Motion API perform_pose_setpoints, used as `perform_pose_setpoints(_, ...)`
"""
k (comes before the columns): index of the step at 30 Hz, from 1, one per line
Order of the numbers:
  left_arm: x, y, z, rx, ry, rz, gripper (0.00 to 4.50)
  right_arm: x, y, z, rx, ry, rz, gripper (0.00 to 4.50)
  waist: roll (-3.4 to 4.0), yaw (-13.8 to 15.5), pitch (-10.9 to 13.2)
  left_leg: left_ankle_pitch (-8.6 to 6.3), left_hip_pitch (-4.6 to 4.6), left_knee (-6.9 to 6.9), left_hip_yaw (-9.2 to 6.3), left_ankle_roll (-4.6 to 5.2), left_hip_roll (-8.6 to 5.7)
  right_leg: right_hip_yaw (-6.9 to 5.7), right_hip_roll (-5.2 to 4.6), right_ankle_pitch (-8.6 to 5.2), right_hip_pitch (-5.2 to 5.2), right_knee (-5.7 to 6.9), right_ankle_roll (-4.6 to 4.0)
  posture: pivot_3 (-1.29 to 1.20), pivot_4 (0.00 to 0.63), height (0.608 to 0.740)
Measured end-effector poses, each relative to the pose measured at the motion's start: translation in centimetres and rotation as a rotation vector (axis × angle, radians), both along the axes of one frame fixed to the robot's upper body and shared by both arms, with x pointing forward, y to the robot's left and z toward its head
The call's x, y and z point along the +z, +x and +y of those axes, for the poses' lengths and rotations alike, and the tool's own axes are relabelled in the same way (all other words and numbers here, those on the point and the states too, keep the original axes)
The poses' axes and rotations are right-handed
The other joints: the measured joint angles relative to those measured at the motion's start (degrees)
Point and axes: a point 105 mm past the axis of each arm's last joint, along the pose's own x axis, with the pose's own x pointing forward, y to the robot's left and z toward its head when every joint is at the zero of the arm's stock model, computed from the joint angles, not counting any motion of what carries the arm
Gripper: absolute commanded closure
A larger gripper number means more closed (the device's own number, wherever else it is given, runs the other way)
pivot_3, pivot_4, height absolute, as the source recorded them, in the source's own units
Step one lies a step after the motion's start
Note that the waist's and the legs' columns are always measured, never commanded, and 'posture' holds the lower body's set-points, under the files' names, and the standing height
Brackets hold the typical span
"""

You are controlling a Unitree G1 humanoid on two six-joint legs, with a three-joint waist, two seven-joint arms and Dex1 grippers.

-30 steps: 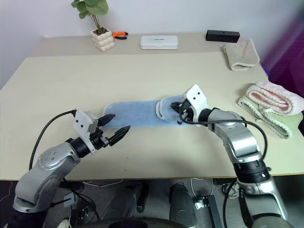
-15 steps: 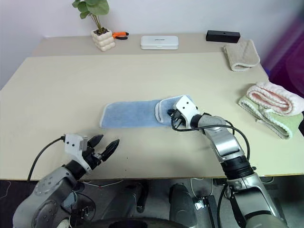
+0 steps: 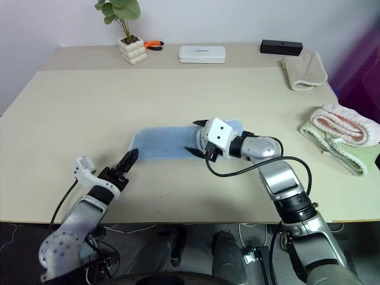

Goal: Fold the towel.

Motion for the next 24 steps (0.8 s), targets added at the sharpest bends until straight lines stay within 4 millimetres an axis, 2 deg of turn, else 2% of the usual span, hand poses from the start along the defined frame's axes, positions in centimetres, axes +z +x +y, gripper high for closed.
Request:
perform_pose_setpoints(2,0.0,0.6,-0.1,0.004,-0.039,0.013,0.00,0.1,-0.2,0.2,0.007,-0.005,-0.010,0.58,0.00,0.0,0.0,-0.07,0.33,-0.09,-0.02,-0.05,0.00,-0.03,0.00,-0.09,0.38,-0.17,-0.11,0.00,0.150,0.740)
perform_pose_setpoints(5,0.0,1.5,-0.3,-0.002,-0.075,0.030,0.89,-0.1,-0.4,0.4,0.011,-0.014,-0.013,0.53,0.01,0.1,0.0,-0.09,0.34,-0.10,-0.09,-0.07,-0.01,-0.09,0.02,-0.09,0.46,-0.28,-0.10,0.00,0.150,0.740)
perform_pose_setpoints(6,-0.2,1.8,-0.2,-0.003,-0.085,0.041,1.29,-0.2,-0.5,0.4,0.013,-0.016,-0.013,0.53,0.01,0.2,0.0,-0.09,0.33,-0.10,-0.09,-0.06,-0.01,-0.09,0.02,-0.09,0.46,-0.29,-0.10,0.00,0.150,0.740)
perform_pose_setpoints(11,-1.3,2.1,-0.4,-0.023,-0.099,0.090,3.89,-0.2,-0.7,0.5,0.014,-0.022,-0.018,0.53,0.00,0.1,0.0,-0.08,0.30,-0.10,-0.09,0.05,-0.02,-0.09,0.01,-0.07,0.46,-0.38,-0.07,0.00,0.150,0.740)
perform_pose_setpoints(12,-1.0,2.2,-0.6,-0.036,-0.098,0.078,4.36,-0.2,-0.7,0.5,0.015,-0.021,-0.021,0.53,0.01,0.2,0.0,-0.08,0.31,-0.10,-0.09,0.04,-0.02,-0.08,0.01,-0.06,0.47,-0.38,-0.06,0.00,0.150,0.740)
perform_pose_setpoints(14,-0.6,2.2,-0.5,-0.038,-0.096,0.057,4.44,-0.1,-1.0,0.6,0.018,-0.018,-0.027,0.53,0.01,0.1,0.0,-0.13,0.31,-0.11,-0.09,-0.04,-0.02,-0.08,0.01,-0.08,0.47,-0.38,-0.10,0.00,0.150,0.740)
perform_pose_setpoints(17,-0.6,2.1,0.6,-0.027,-0.041,0.040,4.44,-0.4,-1.4,0.6,0.015,-0.015,-0.018,0.53,-0.02,-0.2,0.0,-0.13,0.29,-0.14,-0.09,-0.04,-0.01,-0.07,0.02,-0.09,0.40,-0.38,-0.11,0.00,0.150,0.740)
perform_pose_setpoints(20,0.1,1.9,3.7,0.054,0.027,-0.010,4.44,-0.8,-1.5,0.3,0.002,-0.024,0.000,0.53,-0.04,-0.4,0.0,-0.13,0.29,-0.20,-0.08,-0.05,0.04,-0.05,0.05,-0.09,0.35,-0.38,-0.13,0.00,0.150,0.740)
perform_pose_setpoints(24,3.0,1.4,7.9,0.131,0.151,-0.123,4.44,-1.0,-1.5,0.1,-0.005,-0.031,0.009,0.53,-0.08,-0.2,0.0,-0.14,0.27,-0.20,-0.08,-0.06,0.04,-0.05,0.05,-0.10,0.34,-0.41,-0.14,0.00,0.150,0.740)
